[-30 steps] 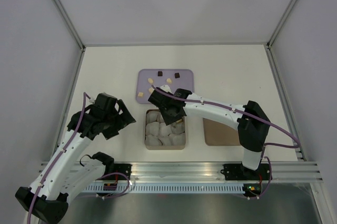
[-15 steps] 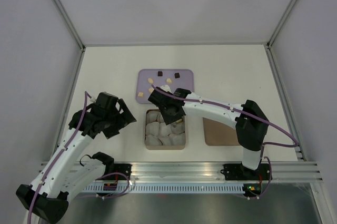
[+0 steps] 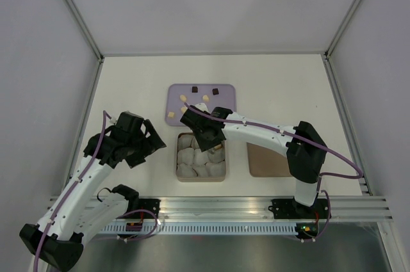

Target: Pack the chocolate

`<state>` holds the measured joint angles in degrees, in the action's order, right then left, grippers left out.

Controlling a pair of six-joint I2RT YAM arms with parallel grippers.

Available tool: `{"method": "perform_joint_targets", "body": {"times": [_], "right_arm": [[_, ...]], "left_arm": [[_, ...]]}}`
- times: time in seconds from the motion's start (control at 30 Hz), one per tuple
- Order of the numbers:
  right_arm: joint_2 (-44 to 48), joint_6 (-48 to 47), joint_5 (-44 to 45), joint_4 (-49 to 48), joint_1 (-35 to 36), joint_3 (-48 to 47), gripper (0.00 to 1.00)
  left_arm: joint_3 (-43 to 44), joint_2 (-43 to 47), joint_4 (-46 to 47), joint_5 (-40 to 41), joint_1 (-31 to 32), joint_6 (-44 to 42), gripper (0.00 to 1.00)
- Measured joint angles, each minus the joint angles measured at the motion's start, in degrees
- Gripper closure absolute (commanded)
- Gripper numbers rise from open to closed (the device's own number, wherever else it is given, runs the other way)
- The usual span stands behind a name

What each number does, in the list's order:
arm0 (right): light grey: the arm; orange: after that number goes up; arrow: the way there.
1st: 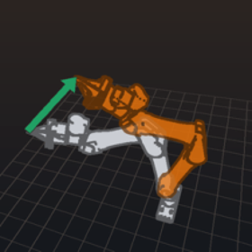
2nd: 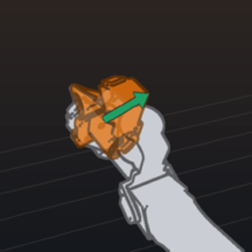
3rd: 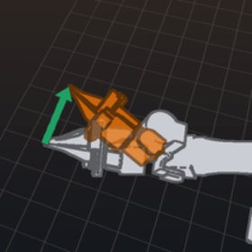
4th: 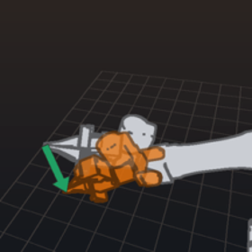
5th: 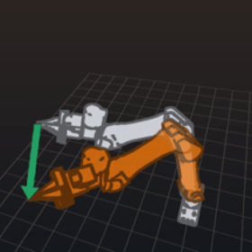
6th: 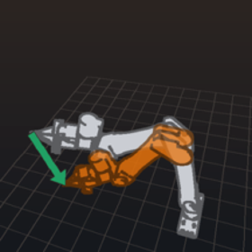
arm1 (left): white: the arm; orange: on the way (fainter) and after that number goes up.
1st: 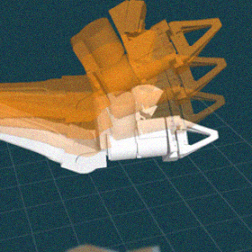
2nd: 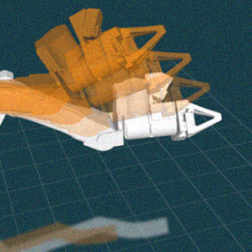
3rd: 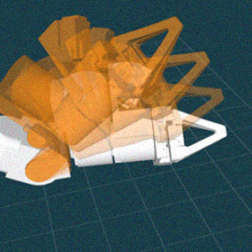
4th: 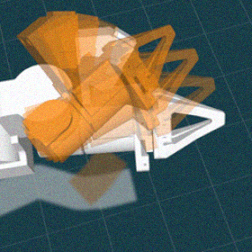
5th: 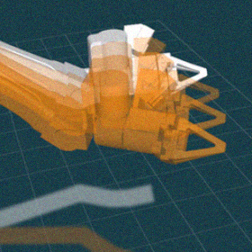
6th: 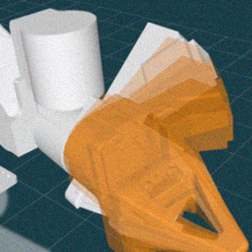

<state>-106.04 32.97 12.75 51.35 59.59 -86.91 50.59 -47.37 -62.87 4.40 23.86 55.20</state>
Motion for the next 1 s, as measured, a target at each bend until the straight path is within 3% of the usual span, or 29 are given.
{"method": "perform_joint_targets", "body": {"times": [1.0], "right_arm": [[0.0,0.2,0.9,4.2,-0.2,-6.1,0.62]], "left_arm": [[0.5,-1.1,0.0,0.0,0.0,0.0,0.0]]}}
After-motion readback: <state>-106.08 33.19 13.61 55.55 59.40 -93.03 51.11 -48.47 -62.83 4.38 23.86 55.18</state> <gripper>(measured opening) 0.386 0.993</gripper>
